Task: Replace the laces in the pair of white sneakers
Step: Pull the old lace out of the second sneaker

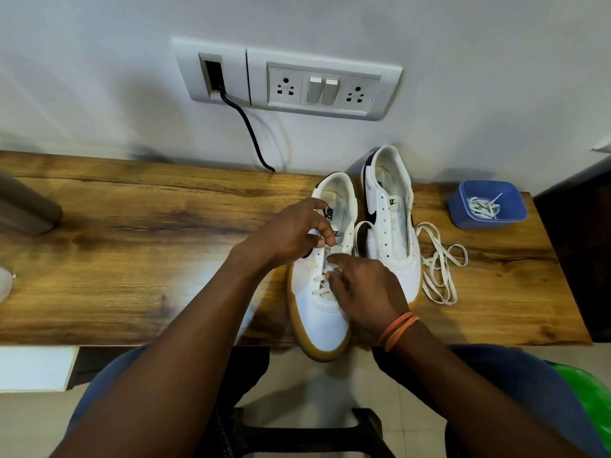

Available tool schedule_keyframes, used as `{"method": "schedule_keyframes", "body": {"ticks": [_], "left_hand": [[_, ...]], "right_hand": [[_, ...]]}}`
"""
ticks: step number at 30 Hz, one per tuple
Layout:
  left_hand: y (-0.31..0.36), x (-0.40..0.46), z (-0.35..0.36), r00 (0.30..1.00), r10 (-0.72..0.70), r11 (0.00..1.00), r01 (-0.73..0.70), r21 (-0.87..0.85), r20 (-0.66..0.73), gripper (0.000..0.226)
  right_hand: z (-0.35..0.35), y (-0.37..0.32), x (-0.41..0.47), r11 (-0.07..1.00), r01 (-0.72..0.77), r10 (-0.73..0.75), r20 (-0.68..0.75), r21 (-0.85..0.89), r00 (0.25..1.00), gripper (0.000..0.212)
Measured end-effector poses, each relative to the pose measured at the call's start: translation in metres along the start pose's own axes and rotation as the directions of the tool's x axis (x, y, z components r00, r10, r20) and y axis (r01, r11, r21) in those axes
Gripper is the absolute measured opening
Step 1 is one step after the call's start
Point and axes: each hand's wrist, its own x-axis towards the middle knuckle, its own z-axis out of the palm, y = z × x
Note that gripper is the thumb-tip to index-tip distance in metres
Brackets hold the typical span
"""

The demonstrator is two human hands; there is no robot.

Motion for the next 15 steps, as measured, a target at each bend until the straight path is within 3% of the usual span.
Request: {"method": "schedule_keyframes", "body": {"ticks": [3, 7, 11, 13, 15], "left_hand": [[0.001, -0.001, -0.002, 1.0, 0.008, 1.0, -0.008, -0.002, 0.0, 0.024], [0.0, -0.001, -0.003, 1.0, 0.01, 1.0, -0.01, 0.004, 0.0, 0.024], [-0.003, -0.001, -0.004, 1.0, 0.016, 1.0, -0.016, -0.007, 0.003, 0.021], [-0.004, -0.002, -0.006, 1.0, 0.01, 1.0, -0.01, -0.013, 0.008, 0.023], [-0.005, -0.002, -0.008, 1.0, 0.005, 1.0, -0.004, -0.027, 0.009, 0.023]], "right_hand": [[0.011, -0.005, 0.001, 1.0, -0.028, 0.027, 0.067, 0.007, 0.997, 0.026], [0.009, -0.001, 0.004, 0.946, -0.177, 0.175, 0.029, 0.271, 0.984, 0.007], [0.004, -0.006, -0.002, 0.846, -0.304, 0.306, 0.068, 0.438, 0.95, 0.013], [0.002, -0.005, -0.005, 0.646, -0.465, 0.465, 0.171, 0.606, 0.868, 0.017], [-0.003, 0.0, -0.011, 0.307, -0.571, 0.575, 0.329, 0.762, 0.749, 0.017]]}}
